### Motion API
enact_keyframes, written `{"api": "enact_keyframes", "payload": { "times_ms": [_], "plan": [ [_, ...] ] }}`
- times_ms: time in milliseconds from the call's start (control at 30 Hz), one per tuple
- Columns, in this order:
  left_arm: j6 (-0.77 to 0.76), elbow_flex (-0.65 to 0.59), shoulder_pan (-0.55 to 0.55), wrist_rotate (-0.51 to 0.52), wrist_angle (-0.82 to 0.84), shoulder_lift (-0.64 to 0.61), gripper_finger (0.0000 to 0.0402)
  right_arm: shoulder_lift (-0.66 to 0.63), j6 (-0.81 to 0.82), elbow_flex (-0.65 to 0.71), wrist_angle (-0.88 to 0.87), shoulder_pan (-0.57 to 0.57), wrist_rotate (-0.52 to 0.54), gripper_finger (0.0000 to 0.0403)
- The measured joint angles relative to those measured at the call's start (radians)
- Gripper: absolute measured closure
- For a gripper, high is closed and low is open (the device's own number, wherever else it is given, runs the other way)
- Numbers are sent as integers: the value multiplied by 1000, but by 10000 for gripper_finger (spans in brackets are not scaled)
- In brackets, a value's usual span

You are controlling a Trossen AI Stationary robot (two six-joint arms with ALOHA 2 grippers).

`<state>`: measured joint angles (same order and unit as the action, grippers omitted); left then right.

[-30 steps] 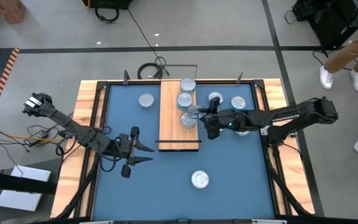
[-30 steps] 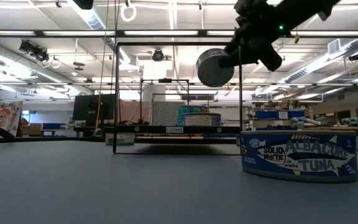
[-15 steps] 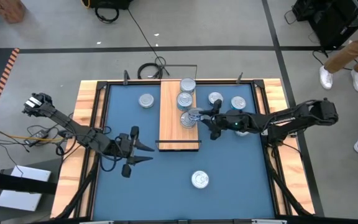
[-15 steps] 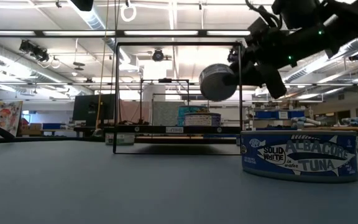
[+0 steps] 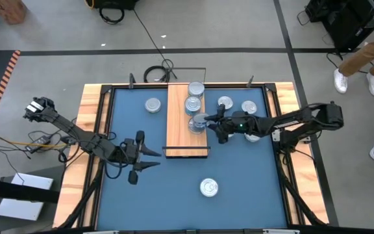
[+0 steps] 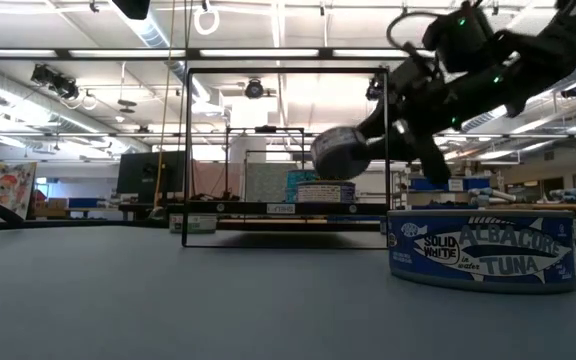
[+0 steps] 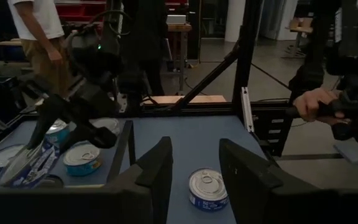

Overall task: Stack canned seafood by type on shelf
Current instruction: Stack the blue tuna can on top of the other blue tuna can on the shelf

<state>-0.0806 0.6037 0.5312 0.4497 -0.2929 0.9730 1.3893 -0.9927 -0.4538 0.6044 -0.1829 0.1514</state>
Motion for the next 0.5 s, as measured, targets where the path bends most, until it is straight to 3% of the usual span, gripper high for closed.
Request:
{"api": "enact_keyframes", "payload": {
  "times_ms": [500],
  "plan": [
    [3, 0, -1, 59, -1, 0, 266, 129, -58, -3, 103, -29, -34, 234]
  ]
}}
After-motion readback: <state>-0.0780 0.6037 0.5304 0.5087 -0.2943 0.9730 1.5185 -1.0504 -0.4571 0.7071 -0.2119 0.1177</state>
